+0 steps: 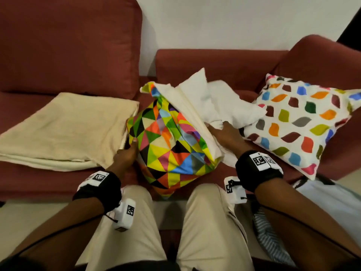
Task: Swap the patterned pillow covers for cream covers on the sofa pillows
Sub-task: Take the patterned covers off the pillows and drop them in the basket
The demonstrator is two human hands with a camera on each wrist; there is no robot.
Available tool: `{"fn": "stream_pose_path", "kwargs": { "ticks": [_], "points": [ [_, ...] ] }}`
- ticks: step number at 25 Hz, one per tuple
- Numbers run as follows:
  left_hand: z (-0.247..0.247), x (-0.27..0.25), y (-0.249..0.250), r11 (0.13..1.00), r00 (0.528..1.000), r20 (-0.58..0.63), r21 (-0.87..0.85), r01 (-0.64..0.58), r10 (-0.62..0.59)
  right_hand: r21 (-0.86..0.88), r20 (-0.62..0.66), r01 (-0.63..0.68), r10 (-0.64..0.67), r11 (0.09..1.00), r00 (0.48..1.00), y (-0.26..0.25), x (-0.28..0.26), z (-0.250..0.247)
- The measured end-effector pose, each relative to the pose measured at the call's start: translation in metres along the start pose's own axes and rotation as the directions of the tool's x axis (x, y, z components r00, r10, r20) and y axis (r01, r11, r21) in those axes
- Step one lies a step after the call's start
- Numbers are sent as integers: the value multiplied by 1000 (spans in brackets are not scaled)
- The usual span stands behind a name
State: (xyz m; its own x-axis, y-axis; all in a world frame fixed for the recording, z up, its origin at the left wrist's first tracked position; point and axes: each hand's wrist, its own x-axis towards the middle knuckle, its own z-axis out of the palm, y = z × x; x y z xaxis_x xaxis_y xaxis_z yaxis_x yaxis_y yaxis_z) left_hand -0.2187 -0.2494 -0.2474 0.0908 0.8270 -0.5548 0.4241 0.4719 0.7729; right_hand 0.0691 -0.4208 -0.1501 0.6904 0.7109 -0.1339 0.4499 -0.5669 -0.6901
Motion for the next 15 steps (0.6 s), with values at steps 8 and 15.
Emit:
{"fn": "stream_pose_path", "kwargs": {
  "ticks": [8,15],
  "points": [
    [-9,-55,51,945,941,-117,-43,-323,316,842,-154,-15,266,540,952,-22,-26,12],
    [-47,-60,31,919,863,-386,-84,-385,326,913,-56,-72,297,402,953,-41,-41,42]
  ]
}}
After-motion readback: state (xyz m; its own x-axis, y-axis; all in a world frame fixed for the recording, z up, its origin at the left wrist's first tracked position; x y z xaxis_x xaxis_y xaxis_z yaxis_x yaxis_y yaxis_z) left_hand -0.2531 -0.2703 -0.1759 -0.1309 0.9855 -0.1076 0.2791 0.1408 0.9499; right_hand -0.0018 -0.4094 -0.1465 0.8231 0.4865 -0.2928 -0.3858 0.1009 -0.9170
